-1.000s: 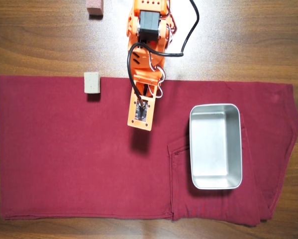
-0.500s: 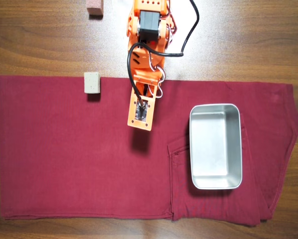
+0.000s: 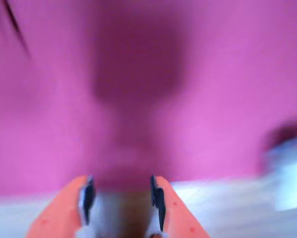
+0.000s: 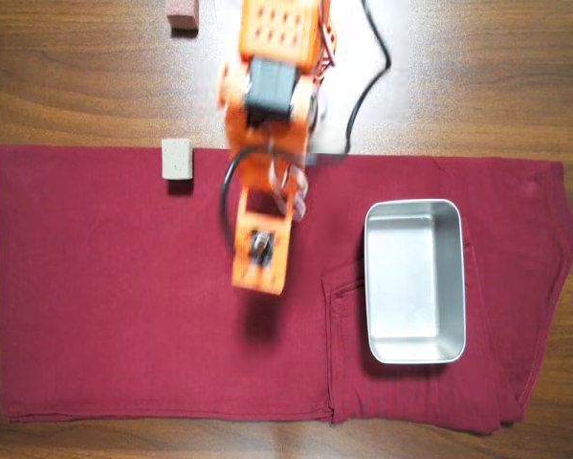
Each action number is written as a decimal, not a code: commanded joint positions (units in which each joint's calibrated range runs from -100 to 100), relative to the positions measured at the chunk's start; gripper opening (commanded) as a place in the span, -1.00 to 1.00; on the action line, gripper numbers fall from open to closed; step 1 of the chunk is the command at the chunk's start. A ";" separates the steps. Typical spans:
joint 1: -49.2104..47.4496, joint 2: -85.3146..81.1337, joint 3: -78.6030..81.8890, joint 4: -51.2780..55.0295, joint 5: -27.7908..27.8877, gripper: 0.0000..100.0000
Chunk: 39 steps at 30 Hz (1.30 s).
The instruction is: Grab the cube
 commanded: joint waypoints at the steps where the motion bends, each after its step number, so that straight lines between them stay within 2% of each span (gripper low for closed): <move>1: 9.22 10.76 -23.55 0.47 3.08 -0.64; 6: 37.05 19.46 -36.84 0.47 14.99 -0.36; 8: 47.03 20.43 -37.93 0.47 17.44 -0.25; 10: 53.37 23.19 -37.93 0.47 19.29 -0.22; 19: 54.23 30.55 -25.82 0.47 17.48 -0.21; 23: 55.57 27.98 -21.45 0.47 19.24 -0.21; 26: 57.11 26.20 -22.73 0.47 22.71 -0.23; 32: 61.24 30.38 -20.18 -10.50 24.37 -0.24; 39: 58.84 32.69 -12.44 -22.03 22.95 -0.25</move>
